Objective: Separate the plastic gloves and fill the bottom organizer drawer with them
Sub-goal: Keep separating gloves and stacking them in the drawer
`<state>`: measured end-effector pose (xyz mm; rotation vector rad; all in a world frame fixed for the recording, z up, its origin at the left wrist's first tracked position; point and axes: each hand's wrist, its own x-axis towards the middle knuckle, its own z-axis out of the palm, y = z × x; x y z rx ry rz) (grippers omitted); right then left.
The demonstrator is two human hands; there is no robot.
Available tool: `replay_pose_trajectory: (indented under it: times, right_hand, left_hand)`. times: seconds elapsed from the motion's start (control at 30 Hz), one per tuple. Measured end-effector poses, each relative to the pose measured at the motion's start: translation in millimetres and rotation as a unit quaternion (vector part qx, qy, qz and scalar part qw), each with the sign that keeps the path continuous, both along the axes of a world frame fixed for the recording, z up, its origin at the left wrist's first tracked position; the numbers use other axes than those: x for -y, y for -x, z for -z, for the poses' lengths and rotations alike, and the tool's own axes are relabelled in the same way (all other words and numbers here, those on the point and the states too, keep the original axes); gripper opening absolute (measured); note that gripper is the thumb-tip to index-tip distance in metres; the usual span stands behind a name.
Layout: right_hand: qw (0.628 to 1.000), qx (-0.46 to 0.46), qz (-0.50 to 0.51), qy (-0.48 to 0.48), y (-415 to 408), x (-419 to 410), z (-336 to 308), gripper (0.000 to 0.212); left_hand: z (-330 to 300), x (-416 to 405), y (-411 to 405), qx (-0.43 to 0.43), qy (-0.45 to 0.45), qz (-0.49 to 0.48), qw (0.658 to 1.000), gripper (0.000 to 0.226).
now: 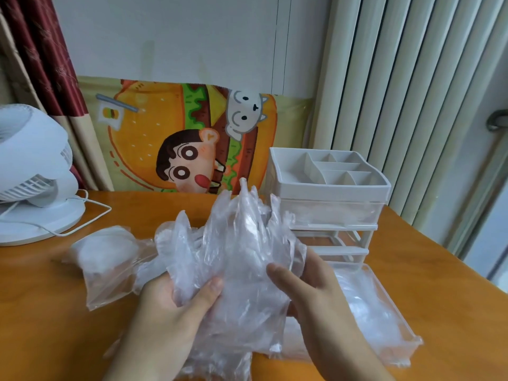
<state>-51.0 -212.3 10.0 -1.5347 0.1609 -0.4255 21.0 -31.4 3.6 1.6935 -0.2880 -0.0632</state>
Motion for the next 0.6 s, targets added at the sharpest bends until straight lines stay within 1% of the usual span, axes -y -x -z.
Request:
replay_pose_trajectory:
  times: [0.07,0.13,0.17,0.2,0.23,0.3,0.33,0.37,0.43,0.5,0.6]
  right_hand:
    - [0.999,0.017,-0.024,0.015,0.4,1.2,1.0,0.047]
    - [0.998,0.01,-0.044,0.043,-1.2,-0.6,2.2,0.061]
    - [0.998,0.004,-0.036,0.051,-2.9,-1.9,4.5,0.067]
    - [0.998,0.003,-0.02,0.055,-4.8,-2.8,7.5,0.065]
    - [0.998,0.006,0.005,0.059,-6.5,-3.2,8.9,0.052]
    - [0.995,0.02,0.075,0.07,-7.7,-1.8,7.7,0.011]
    - [0.993,0.022,0.097,0.063,-7.7,0.3,7.6,0.012]
    - [0.992,0.024,0.112,0.049,-7.0,1.1,5.7,0.02]
    - [0.991,0.041,0.126,0.017,-5.2,1.4,-0.6,0.028]
    - [0.988,0.053,0.142,0.003,-3.0,2.7,-5.5,0.03]
    - [0.987,0.069,0.148,0.005,-1.4,5.8,-6.7,0.026]
  left_hand:
    - [0.9,-0.2,-0.8,0.014,0.005,-0.013,1.0,0.015]
    - [0.0,0.5,0.1,0.012,0.0,-0.02,1.0,0.014]
    - [0.2,1.0,0.4,0.012,-0.007,-0.021,1.0,0.015]
    - [1.4,1.5,0.4,0.016,-0.011,-0.023,1.0,0.015]
    - [1.9,2.4,1.0,0.024,-0.014,-0.026,0.999,0.015]
    - [0.5,3.9,3.9,0.039,-0.011,-0.034,0.999,0.011]
    - [0.3,3.9,4.4,0.043,-0.009,-0.037,0.998,0.01]
    - [-0.5,3.8,4.8,0.046,-0.011,-0.038,0.998,0.009]
    - [-2.5,2.6,5.5,0.045,-0.018,-0.033,0.998,0.008]
    - [-2.8,1.8,4.9,0.035,-0.02,-0.027,0.999,0.01]
    - [-2.9,1.5,5.2,0.024,-0.017,-0.025,0.999,0.007]
